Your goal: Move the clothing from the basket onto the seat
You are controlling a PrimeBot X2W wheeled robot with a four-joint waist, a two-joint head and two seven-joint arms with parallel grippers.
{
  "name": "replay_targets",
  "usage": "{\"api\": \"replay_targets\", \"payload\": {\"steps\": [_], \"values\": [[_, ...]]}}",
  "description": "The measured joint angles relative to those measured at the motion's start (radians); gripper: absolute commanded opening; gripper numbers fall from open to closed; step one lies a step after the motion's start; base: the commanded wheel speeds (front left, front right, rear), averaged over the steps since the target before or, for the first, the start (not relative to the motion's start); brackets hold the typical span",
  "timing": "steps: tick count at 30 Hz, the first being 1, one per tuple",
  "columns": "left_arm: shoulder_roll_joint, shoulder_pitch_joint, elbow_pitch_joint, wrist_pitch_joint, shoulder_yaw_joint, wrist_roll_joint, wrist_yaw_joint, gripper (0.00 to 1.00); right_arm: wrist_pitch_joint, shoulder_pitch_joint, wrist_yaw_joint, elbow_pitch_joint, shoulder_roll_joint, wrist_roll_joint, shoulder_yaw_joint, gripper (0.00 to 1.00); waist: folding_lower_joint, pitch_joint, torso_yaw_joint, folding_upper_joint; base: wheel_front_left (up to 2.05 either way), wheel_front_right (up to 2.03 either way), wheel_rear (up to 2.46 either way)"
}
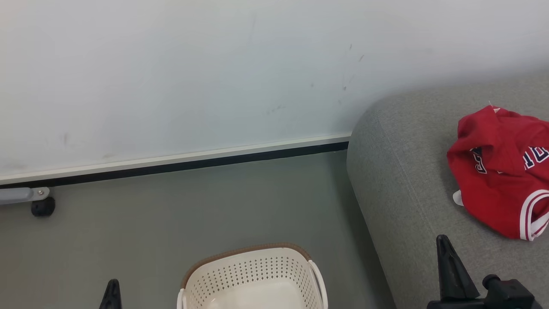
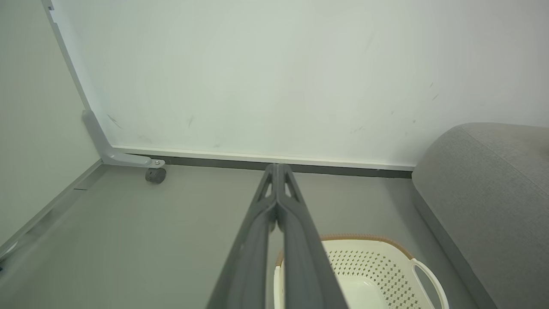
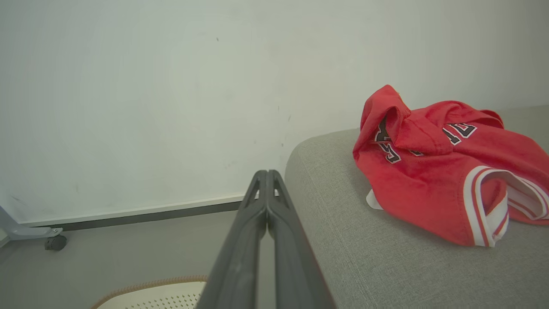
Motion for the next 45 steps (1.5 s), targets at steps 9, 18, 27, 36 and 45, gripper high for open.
{"api": "replay_targets", "payload": {"steps": [9,18,27,36,45], "values": [[-0.012,-0.008,0.015,0.039,0.016,-0.119,-0.019,0.0,0.035,-0.011,0.023,0.023,0.011,0.123,-0.035,0.0,0.0,0.002,0.009,0.0,0.0,0.0,0.0],[-0.023,-0.033,0.03,0.075,0.034,-0.237,-0.043,0.0,0.071,-0.018,0.044,0.046,0.021,0.257,-0.068,0.0,0.0,0.003,0.016,0.0,0.0,0.0,0.0],[-0.035,-0.056,0.046,0.107,0.048,-0.351,-0.063,0.0,0.106,-0.037,0.068,0.068,0.032,0.383,-0.102,0.0,0.0,0.004,0.024,0.0,0.0,0.0,0.0],[-0.05,-0.08,0.066,0.144,0.067,-0.48,-0.089,0.0,0.145,-0.055,0.091,0.093,0.045,0.522,-0.139,0.0,0.0,0.006,0.032,0.0,0.0,0.0,0.0],[-0.06,-0.109,0.083,0.176,0.082,-0.587,-0.108,0.0,0.176,-0.062,0.113,0.116,0.056,0.644,-0.171,0.0,0.0001,0.007,0.039,0.0,0.0,0.0,0.0]]}}
